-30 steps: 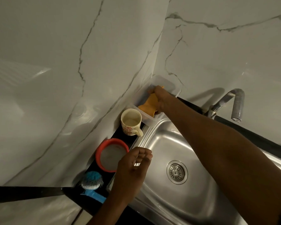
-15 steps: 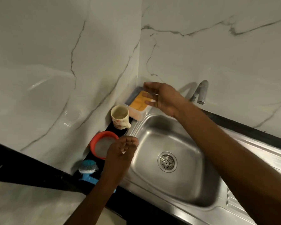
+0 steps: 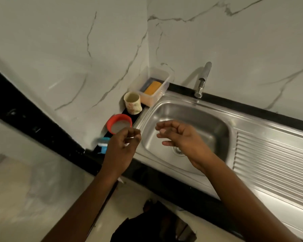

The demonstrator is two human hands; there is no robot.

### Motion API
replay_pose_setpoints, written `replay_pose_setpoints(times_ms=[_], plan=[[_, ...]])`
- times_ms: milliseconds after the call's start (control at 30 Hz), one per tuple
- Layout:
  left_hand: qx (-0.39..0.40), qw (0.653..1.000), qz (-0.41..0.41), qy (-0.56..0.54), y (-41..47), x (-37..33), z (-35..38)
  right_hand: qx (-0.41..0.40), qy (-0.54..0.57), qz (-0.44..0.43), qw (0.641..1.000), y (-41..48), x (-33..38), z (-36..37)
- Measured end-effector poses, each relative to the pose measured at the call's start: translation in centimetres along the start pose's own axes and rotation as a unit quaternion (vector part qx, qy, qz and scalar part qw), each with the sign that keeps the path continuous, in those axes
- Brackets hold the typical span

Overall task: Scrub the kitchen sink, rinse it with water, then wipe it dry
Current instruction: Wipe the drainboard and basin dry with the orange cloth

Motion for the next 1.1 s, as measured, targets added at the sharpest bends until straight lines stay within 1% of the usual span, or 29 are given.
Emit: replay_pose_setpoints(times_ms=[100,200,300,400,467,533,633,733,833,900,967,1033,1100], plan=[[-0.022,0.999,-0.027,0.001,-2.3,2.1,-1.8,-0.002,-0.034,0.004,0.999,-0.8,-1.8,3.0],[-0.04,0.997,-0.064,-0.005,-3.7,4.1,-3.9,0.019,-0.066,0.003,0.998,-0.3,-3.5,6.6],[-0.064,0.995,-0.073,0.008,-3.9,5.7,-6.4,0.033,-0.148,-0.008,0.988,1.4,-5.0,10.0],[-0.063,0.994,-0.084,0.034,-3.5,7.0,-8.7,0.035,-0.243,-0.01,0.969,3.5,-6.1,13.0],[-0.061,0.993,-0.094,0.047,-3.1,7.8,-10.0,0.04,-0.336,-0.031,0.941,5.0,-6.8,14.8],[-0.061,0.991,-0.101,0.063,-2.6,8.4,-11.4,0.055,-0.423,-0.06,0.902,6.7,-7.8,16.7],[-0.063,0.99,-0.107,0.067,-1.9,9.1,-13.0,0.087,-0.516,-0.057,0.85,8.3,-9.0,19.0],[-0.065,0.99,-0.111,0.065,-1.3,9.4,-14.0,0.083,-0.589,-0.077,0.8,9.1,-9.4,20.4],[-0.068,0.99,-0.11,0.063,-0.9,9.4,-14.8,0.072,-0.619,-0.112,0.774,9.5,-9.2,21.0],[-0.068,0.99,-0.11,0.06,-0.6,9.4,-15.2,0.073,-0.622,-0.124,0.77,9.7,-9.2,21.0],[-0.069,0.99,-0.107,0.059,-0.5,9.1,-15.6,0.072,-0.612,-0.126,0.778,9.7,-8.7,20.6],[-0.073,0.991,-0.1,0.051,-0.3,8.7,-15.7,0.073,-0.584,-0.133,0.797,9.5,-7.8,20.0],[-0.075,0.992,-0.094,0.042,-0.1,8.5,-15.6,0.075,-0.534,-0.136,0.831,9.1,-6.5,19.1]])
Point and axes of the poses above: each hand's wrist, its own y-axis towards the middle knuckle, its own z-axis out of the palm, x = y × z, the point moved 4 cm from there along y, towards the middle knuckle, and after that the axes turned 11 degrees about -y, right-handed, at the moved point
